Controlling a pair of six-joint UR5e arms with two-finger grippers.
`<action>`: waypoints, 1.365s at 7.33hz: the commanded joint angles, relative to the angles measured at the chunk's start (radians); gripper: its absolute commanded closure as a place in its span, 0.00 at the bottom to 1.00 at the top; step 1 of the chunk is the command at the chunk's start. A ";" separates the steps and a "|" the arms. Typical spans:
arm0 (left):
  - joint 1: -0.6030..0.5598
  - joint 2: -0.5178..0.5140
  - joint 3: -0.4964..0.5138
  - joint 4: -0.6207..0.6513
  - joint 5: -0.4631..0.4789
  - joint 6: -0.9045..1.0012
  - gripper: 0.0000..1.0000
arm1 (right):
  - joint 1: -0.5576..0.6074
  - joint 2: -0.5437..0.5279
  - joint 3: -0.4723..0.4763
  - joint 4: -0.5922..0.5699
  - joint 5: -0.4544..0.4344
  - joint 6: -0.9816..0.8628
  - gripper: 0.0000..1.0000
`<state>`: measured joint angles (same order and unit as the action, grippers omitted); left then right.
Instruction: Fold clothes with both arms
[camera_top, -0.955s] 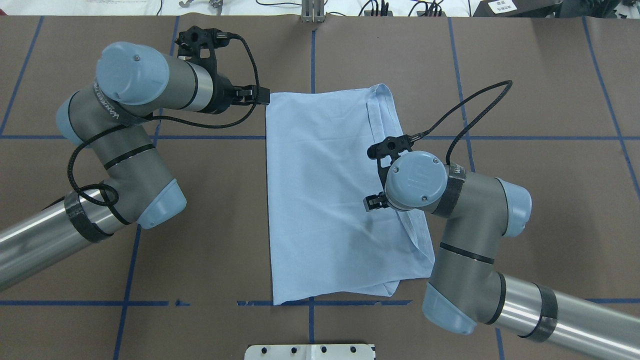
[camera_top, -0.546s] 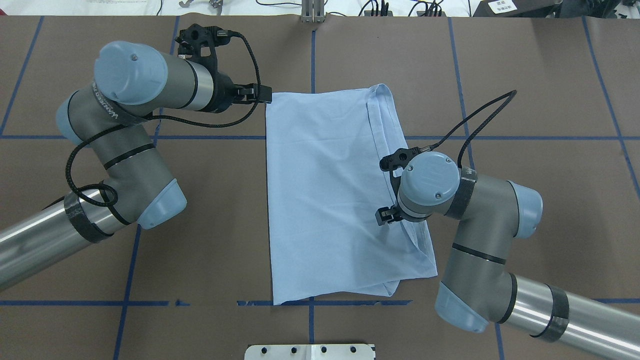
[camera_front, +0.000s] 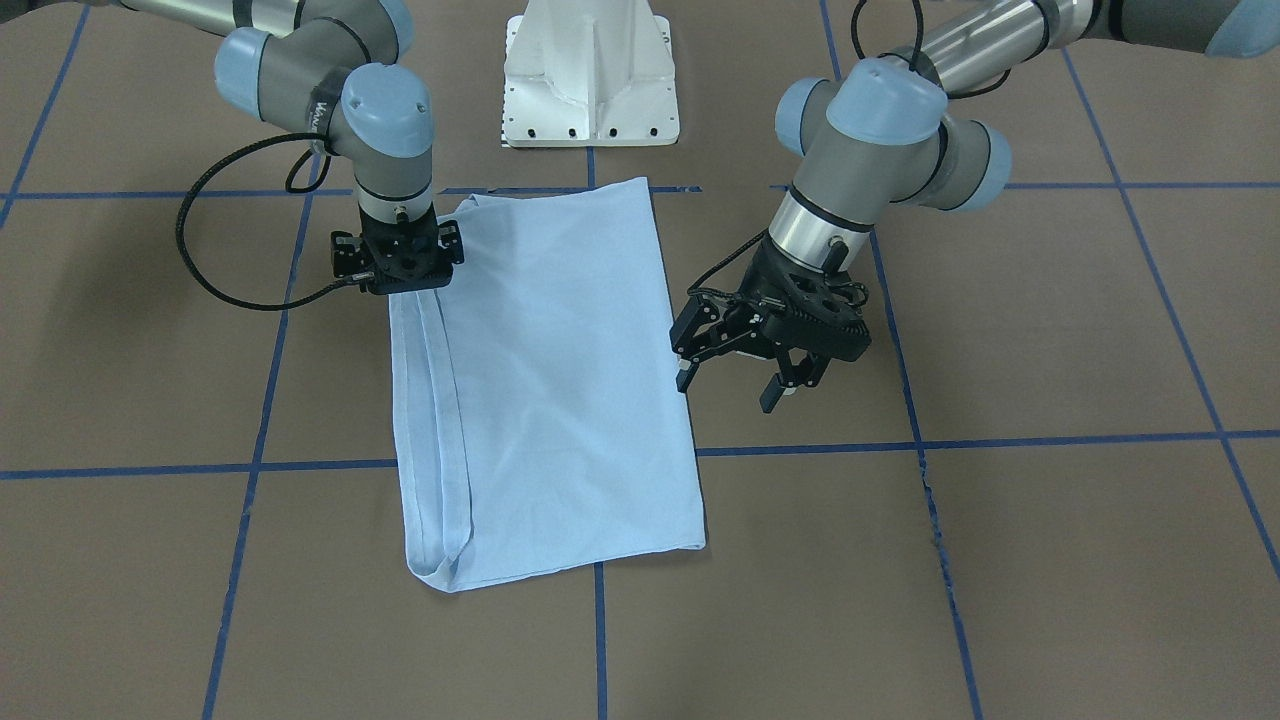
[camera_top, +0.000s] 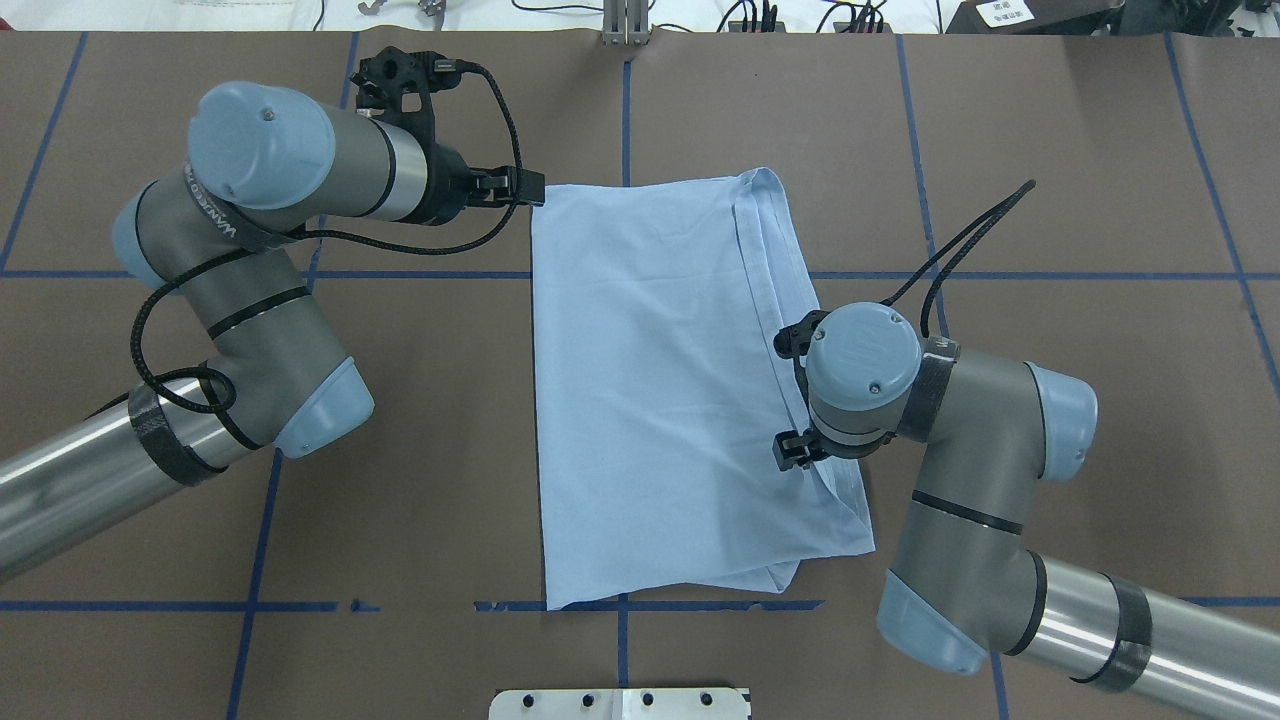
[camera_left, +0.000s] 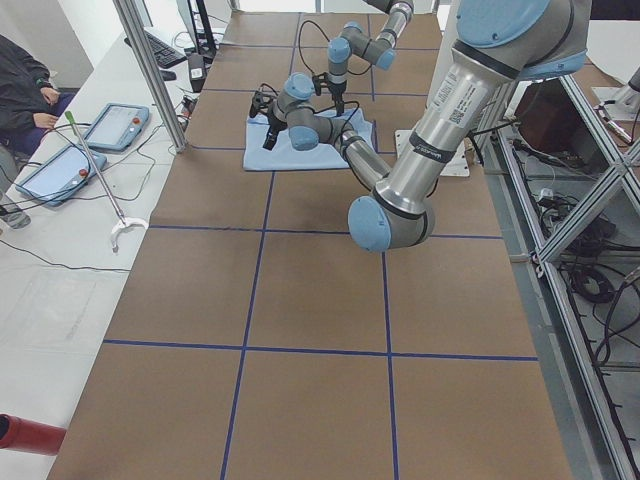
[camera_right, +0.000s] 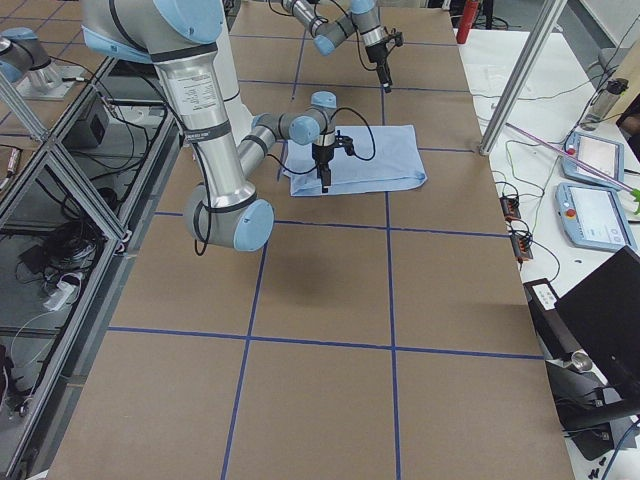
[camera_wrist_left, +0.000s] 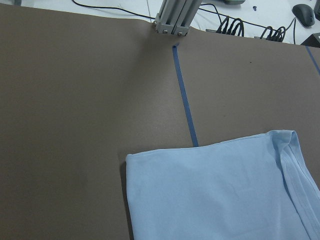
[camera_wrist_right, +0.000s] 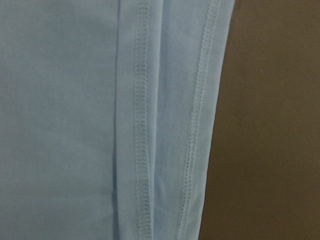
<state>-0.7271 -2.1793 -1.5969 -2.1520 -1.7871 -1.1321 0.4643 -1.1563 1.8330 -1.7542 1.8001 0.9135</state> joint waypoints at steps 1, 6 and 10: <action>0.000 0.000 0.000 0.000 0.000 0.000 0.00 | -0.004 0.000 0.000 -0.014 -0.001 -0.002 0.00; 0.000 0.001 0.002 -0.035 -0.002 -0.006 0.00 | -0.023 0.001 -0.017 -0.008 -0.010 -0.004 0.00; 0.002 0.000 0.003 -0.037 -0.002 -0.008 0.00 | 0.003 -0.005 -0.024 -0.008 -0.015 -0.039 0.00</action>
<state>-0.7259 -2.1791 -1.5939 -2.1891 -1.7886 -1.1389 0.4599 -1.1599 1.8136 -1.7626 1.7865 0.8878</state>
